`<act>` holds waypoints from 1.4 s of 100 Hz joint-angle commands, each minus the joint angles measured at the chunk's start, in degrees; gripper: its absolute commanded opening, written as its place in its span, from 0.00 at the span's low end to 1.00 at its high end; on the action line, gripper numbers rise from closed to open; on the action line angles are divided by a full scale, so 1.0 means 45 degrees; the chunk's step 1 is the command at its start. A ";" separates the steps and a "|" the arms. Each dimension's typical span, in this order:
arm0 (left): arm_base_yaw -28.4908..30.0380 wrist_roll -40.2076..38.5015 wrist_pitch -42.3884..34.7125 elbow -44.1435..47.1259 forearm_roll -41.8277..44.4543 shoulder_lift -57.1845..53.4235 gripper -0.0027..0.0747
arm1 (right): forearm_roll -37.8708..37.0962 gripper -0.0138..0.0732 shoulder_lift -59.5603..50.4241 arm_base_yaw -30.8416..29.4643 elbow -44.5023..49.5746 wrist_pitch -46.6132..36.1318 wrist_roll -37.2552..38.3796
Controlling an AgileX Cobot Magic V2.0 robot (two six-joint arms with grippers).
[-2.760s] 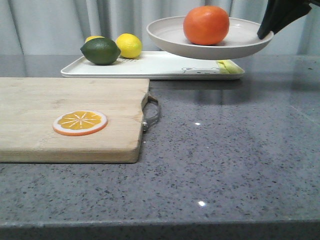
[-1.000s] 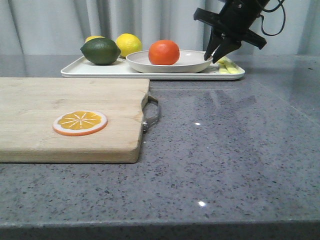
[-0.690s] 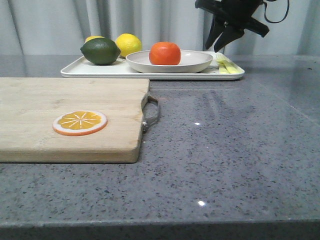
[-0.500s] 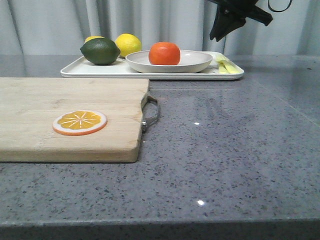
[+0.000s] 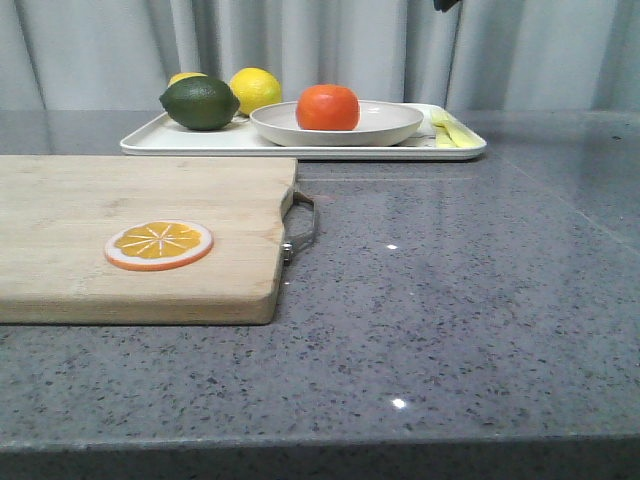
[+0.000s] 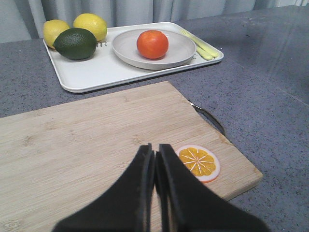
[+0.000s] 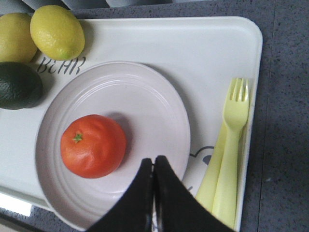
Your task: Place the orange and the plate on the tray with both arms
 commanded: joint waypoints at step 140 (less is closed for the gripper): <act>0.0020 -0.0089 -0.0619 -0.0359 -0.0201 0.0060 0.01 | -0.2621 0.09 -1.8555 0.0298 2.0680 -0.7651 -0.1361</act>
